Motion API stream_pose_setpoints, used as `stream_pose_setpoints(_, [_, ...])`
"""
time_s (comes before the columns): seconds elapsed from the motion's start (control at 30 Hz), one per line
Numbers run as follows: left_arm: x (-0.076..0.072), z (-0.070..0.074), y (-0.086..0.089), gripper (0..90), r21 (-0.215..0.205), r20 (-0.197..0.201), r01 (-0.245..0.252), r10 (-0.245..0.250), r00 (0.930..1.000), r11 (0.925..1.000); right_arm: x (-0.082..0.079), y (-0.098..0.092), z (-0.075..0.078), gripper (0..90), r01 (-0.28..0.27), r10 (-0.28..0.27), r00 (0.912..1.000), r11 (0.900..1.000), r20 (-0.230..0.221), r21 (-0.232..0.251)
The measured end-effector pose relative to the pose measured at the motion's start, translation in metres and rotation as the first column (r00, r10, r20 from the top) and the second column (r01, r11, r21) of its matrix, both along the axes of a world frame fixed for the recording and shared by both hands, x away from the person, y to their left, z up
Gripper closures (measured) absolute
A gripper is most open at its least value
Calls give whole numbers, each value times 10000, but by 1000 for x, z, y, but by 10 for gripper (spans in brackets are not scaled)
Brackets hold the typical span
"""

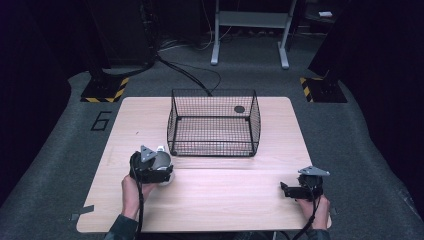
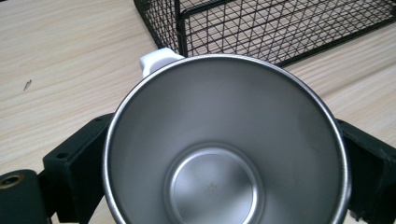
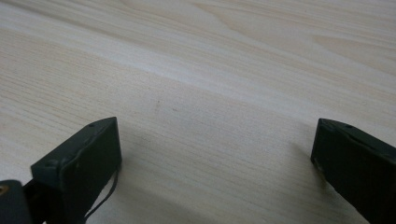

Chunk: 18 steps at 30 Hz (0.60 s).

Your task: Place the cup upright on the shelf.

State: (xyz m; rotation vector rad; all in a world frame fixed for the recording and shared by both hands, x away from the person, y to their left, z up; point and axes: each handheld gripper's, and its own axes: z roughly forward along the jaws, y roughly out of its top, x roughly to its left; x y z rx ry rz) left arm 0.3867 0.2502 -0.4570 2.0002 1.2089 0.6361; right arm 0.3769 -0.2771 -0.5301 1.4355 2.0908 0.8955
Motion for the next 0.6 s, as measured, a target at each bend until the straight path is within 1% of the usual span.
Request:
stream_pose_setpoints(0.2, [-5, 3, 0, 61, -16, 67, 144, -144, 9999, 9999, 0, 0, 0, 12, 7, -7, 10000, 10000, 1, 5])
stream_pose_setpoints(0.27, [-8, 5, 1, 61, 53, 90, 220, -221, 9997, 9997, 0, 0, 0, 12, -9, 9, 10000, 10000, -2, -4])
stream_pose_setpoints(0.37, [-11, 7, 1, 61, 2, 128, 270, -270, 9996, 9996, 0, 0, 0, 13, -6, 6, 10000, 10000, -2, -3])
stream_pose_setpoints(0.43, [-13, 10, 1, 61, 1, 111, 473, -473, 9988, 9989, 0, 0, 0, 12, 10, -10, 10000, 10000, 0, 6])
stream_pose_setpoints(0.57, [-15, 14, 0, 61, -29, 211, 616, -615, 9979, 9981, 0, 0, 0, 12, 14, -14, 10000, 10000, 2, 3])
stream_pose_setpoints(0.6, [-15, 14, 0, 61, -29, 211, 616, -615, 9979, 9981, 0, 1, 0, 12, 24, -24, 10000, 10000, -67, -15])
